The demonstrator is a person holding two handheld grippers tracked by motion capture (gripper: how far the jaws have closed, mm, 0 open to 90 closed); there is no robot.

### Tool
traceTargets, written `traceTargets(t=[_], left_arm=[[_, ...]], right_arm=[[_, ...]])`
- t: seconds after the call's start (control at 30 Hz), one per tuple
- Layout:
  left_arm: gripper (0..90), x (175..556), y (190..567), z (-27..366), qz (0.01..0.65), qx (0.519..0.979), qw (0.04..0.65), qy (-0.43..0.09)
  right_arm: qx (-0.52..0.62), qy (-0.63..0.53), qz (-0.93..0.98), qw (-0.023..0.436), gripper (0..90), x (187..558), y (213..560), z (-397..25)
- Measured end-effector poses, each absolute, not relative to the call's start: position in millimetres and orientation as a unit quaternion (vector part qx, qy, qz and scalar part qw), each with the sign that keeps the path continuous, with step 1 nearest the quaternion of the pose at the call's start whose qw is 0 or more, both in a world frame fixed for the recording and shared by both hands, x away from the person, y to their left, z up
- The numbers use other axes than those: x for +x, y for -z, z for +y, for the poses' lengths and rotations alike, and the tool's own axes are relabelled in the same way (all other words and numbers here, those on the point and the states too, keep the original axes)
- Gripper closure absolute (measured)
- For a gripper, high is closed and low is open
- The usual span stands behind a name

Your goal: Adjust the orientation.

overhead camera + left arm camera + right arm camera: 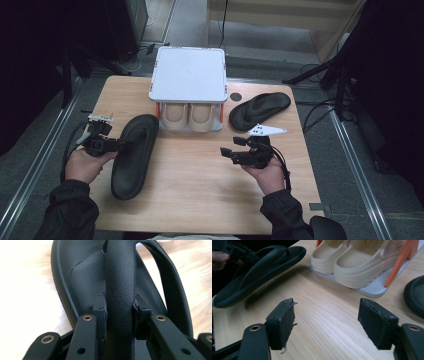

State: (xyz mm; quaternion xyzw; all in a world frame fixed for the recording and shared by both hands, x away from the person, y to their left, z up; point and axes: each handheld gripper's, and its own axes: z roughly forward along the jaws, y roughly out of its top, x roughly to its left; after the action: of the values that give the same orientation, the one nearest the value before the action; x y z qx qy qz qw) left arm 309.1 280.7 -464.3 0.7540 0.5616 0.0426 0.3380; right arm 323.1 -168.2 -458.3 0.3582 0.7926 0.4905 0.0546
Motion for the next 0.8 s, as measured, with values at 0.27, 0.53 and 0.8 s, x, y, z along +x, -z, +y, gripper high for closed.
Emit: traceTargets(t=[0.27, 0.53, 0.8], left_arm=[[70.5, 292.9, 465.4, 254.4, 0.548, 0.76, 0.346, -0.04], [70.5, 278.5, 470.0, 221.5, 0.528, 0.769, 0.359, -0.028], [70.3, 282.7, 486.7, 196.3, 0.52, 0.783, 0.341, -0.026]], right_arm=[[0.357, -0.48, 0.799, 0.059, 29.1, 326.7, 458.1, -170.2], [0.358, -0.48, 0.798, 0.069, 30.3, 326.3, 456.6, -177.0], [0.369, -0.489, 0.784, 0.104, 35.2, 325.9, 452.7, -186.4]])
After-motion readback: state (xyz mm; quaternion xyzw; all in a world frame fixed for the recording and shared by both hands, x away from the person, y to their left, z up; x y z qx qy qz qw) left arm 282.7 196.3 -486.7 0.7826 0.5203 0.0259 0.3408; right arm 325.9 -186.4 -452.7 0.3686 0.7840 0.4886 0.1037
